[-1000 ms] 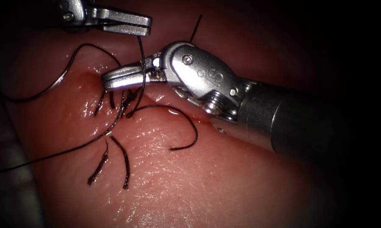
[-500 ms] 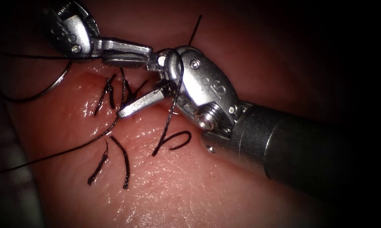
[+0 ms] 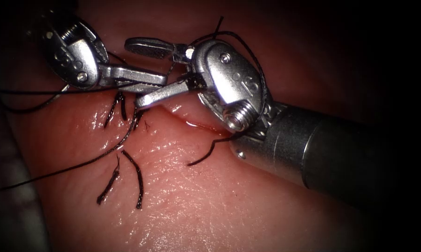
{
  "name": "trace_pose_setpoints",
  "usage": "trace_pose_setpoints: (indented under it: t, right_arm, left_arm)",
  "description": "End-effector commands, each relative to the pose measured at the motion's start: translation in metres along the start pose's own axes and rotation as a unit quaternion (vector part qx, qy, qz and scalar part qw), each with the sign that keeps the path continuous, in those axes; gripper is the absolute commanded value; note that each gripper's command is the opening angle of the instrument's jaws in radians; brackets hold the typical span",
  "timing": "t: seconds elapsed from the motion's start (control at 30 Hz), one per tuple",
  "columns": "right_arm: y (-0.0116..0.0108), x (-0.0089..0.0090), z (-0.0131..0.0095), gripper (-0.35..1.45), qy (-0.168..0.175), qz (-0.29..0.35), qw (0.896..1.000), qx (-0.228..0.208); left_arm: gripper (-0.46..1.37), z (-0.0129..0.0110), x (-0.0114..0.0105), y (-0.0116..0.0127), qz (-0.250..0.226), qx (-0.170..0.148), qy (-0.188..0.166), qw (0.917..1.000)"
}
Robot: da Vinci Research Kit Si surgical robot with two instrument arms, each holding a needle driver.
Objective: Wound Closure
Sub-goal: Wrap the suture twice counter-clockwise around the right gripper
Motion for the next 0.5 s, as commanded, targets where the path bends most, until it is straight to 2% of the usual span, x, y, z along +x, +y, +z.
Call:
trace_pose_setpoints:
  t: [0.03, 0.17, 0.27, 0.3, 0.33, 0.5]
  right_arm:
    - [0.0004, -0.0002, -0.0002, 0.94, -0.005, -0.006, 1.0, -0.008]
    - [0.0012, -0.0008, -0.0006, 1.05, -0.025, -0.022, 0.999, -0.025]
    - [0.0016, -0.0013, -0.001, 1.05, -0.059, -0.036, 0.997, -0.025]
    - [0.0016, -0.0013, -0.001, 1.05, -0.059, -0.036, 0.997, -0.025]
    - [0.0018, -0.0017, -0.0012, 1.05, -0.088, -0.042, 0.995, -0.023]
    - [0.0024, -0.0019, -0.0019, 1.04, -0.116, -0.047, 0.992, -0.028]
  left_arm:
    - [-0.35, 0.0, 0.0002, 0.0, 0.0, 0.001, 0.0, 1.0]
    - [-0.35, 0.0001, 0.001, 0.0003, 0.0, 0.002, -0.001, 1.0]
    - [-0.35, 0.0003, 0.0014, 0.0006, 0.0, 0.001, -0.002, 1.0]
    - [-0.35, 0.0003, 0.0014, 0.0006, 0.0, 0.001, -0.002, 1.0]
    - [-0.35, 0.0004, 0.0017, 0.0007, 0.0, 0.002, -0.003, 1.0]
    - [-0.35, 0.0006, 0.0024, 0.0012, 0.001, 0.004, -0.006, 1.0]
